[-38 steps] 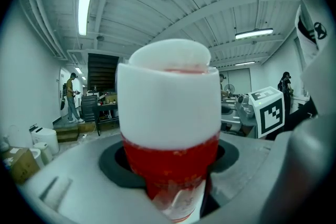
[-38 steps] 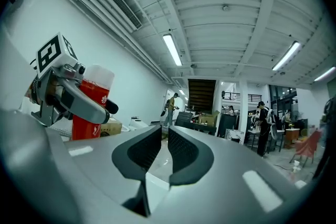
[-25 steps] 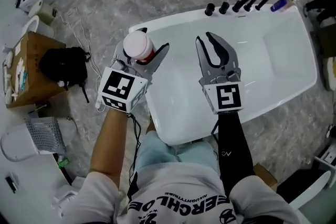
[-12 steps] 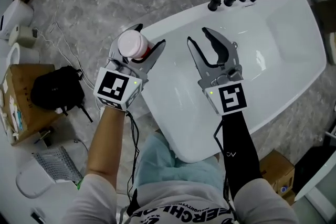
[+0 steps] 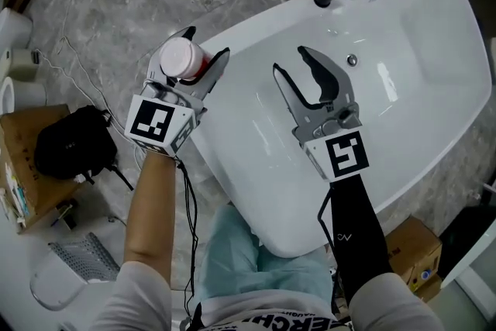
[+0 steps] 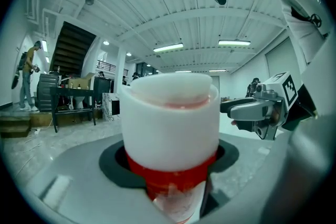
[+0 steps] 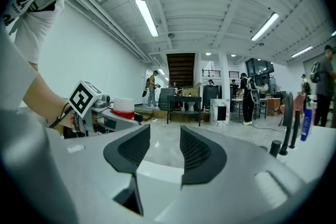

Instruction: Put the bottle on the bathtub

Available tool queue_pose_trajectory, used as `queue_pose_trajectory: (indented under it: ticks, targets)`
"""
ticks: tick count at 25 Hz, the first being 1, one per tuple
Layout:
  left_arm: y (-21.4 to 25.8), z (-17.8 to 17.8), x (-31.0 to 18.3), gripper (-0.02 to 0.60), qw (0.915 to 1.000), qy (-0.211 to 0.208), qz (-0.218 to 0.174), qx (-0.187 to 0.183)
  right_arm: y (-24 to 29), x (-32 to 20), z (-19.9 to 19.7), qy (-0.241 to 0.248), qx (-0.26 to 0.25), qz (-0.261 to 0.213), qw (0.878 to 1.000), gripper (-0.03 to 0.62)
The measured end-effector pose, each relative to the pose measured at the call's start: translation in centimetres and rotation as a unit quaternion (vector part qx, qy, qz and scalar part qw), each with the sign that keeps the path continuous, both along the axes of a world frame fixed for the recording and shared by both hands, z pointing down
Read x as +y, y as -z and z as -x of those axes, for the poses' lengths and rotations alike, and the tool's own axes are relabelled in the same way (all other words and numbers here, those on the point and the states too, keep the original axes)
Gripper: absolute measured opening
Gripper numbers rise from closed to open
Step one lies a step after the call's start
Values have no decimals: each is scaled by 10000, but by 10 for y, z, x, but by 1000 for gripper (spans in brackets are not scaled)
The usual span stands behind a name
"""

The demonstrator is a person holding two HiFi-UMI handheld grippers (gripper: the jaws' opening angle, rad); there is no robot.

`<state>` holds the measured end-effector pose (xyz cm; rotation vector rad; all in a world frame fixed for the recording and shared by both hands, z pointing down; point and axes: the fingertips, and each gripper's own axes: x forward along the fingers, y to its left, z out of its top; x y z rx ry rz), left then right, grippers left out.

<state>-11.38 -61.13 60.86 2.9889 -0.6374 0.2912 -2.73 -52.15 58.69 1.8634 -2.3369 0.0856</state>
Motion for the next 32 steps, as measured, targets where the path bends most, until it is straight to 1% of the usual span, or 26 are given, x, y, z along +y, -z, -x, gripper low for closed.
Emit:
queue_pose_trajectory:
  ticks: [3, 7, 9, 11, 14, 18, 22, 24, 25, 28, 32]
  targets:
    - [-14, -2, -14, 399, 10000, 12, 0, -23, -11, -5, 1, -24, -44, 22, 10000, 210]
    - [-24, -9, -31, 400, 9999, -19, -113, -27, -20, -9, 2, -74, -172, 6, 9998, 210]
    - [-29, -12, -39, 400, 9999, -2, -143, 6, -25, -10, 1, -103, -237, 16, 9997, 210]
    - [-31, -17, -44, 400, 9998, -18, -165, 80, -35, -7, -1, -96, -195, 104, 9997, 210]
    - [-29, -24, -50, 400, 9996, -17, -206, 193, -42, -3, -3, -134, -199, 158, 9996, 210]
    - [-28, -28, -49, 403, 9989, -32, -359, 299, -47, -1, -7, -189, -220, 183, 9994, 211]
    - [-26, -26, -46, 408, 9984, 51, -488, 286, -44, -1, -8, -222, -345, 128, 9991, 213]
    - [-24, -25, -46, 420, 9983, 131, -483, 313, -43, 0, -9, -240, -381, 119, 9989, 214]
    - [-22, -25, -46, 445, 9983, 144, -460, 324, -42, 1, -10, -245, -402, 117, 9988, 215]
    - [-21, -22, -47, 472, 9985, 156, -428, 304, -37, 4, -8, -248, -445, 103, 9986, 219]
    - [-20, -15, -42, 474, 9985, 187, -433, 273, -29, 9, -6, -255, -445, 89, 9986, 221]
